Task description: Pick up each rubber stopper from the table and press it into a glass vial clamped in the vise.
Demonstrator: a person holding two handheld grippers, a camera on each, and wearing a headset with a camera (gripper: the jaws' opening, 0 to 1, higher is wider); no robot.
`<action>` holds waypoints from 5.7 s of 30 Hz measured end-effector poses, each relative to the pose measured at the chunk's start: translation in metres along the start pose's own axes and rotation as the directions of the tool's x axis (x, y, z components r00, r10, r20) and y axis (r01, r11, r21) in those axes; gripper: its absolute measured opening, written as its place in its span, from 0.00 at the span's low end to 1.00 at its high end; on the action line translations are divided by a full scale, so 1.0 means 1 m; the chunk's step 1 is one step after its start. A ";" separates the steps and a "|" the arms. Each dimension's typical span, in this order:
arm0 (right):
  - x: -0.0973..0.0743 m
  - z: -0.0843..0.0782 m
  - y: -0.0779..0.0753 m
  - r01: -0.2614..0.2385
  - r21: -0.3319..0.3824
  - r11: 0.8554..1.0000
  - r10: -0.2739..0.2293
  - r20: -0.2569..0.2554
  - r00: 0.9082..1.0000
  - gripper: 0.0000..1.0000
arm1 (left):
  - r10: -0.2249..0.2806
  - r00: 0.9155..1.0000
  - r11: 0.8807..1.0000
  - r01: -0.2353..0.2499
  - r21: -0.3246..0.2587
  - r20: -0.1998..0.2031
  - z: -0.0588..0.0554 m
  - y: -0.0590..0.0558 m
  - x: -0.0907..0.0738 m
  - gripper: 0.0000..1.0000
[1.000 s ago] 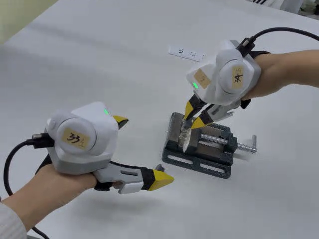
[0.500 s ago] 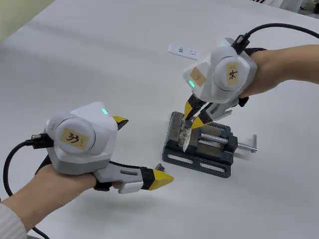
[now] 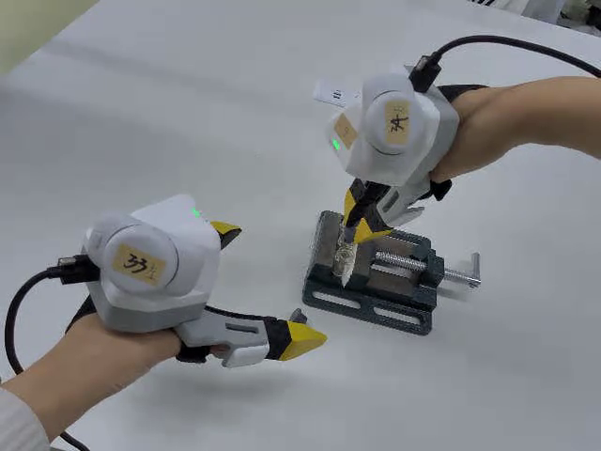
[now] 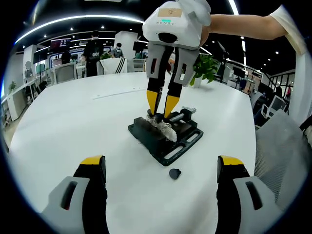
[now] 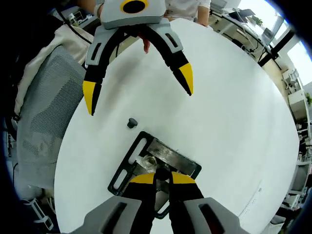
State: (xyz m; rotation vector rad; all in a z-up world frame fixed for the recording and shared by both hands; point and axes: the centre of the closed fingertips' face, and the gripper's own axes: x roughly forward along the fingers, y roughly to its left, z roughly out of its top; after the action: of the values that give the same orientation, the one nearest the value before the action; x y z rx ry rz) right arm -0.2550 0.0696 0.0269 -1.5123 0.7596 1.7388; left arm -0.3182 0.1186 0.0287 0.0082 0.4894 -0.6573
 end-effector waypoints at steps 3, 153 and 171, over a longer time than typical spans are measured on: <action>0.000 0.000 -0.001 -0.024 0.087 0.996 0.025 -0.004 1.000 0.04 | -0.003 1.000 1.000 0.003 -0.003 0.003 0.000 -0.002 0.000 0.94; -0.001 0.000 0.002 -0.043 0.270 0.962 0.047 -0.010 0.999 0.00 | 0.022 1.000 0.998 -0.022 -0.064 0.006 0.000 0.017 -0.002 0.89; -0.001 0.002 0.006 0.006 0.294 0.956 -0.022 0.051 0.998 0.00 | 0.004 1.000 1.000 -0.004 -0.008 0.007 0.021 0.016 -0.005 0.89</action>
State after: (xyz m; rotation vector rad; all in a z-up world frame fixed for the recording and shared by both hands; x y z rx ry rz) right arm -0.2605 0.0676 0.0284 -1.2613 0.9316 1.5688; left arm -0.3031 0.1308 0.0476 -0.0002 0.4854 -0.6510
